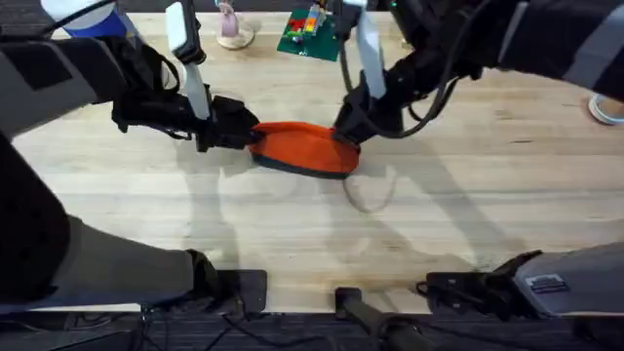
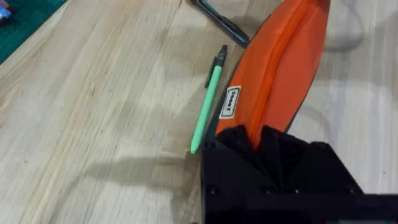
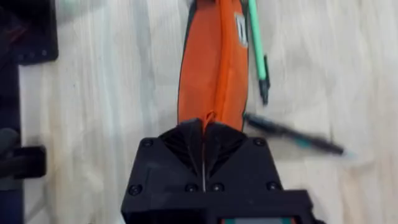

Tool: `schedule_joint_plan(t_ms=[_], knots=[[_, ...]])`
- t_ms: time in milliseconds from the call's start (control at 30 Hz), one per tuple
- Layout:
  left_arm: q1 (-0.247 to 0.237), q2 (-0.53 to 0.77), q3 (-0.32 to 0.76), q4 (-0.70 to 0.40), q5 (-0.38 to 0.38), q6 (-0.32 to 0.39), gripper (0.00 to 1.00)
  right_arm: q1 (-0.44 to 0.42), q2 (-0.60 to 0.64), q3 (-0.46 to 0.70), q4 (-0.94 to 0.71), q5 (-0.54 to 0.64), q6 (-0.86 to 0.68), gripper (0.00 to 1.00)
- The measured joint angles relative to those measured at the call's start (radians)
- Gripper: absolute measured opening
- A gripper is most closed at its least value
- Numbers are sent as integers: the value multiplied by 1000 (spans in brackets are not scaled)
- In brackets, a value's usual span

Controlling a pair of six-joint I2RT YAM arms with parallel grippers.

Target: Unzip the bag, pick up the pens from the table one at a time and place them inside, then zip the bag closed.

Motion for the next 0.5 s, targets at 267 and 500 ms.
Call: schedule_joint_plan(t_ms=[267,500], knots=[[1,0,0,0,0,0,41,63,6,0,149,6,2,31],[8,0,0,-4,0,0,41,121,48,0,321,16,35,30]])
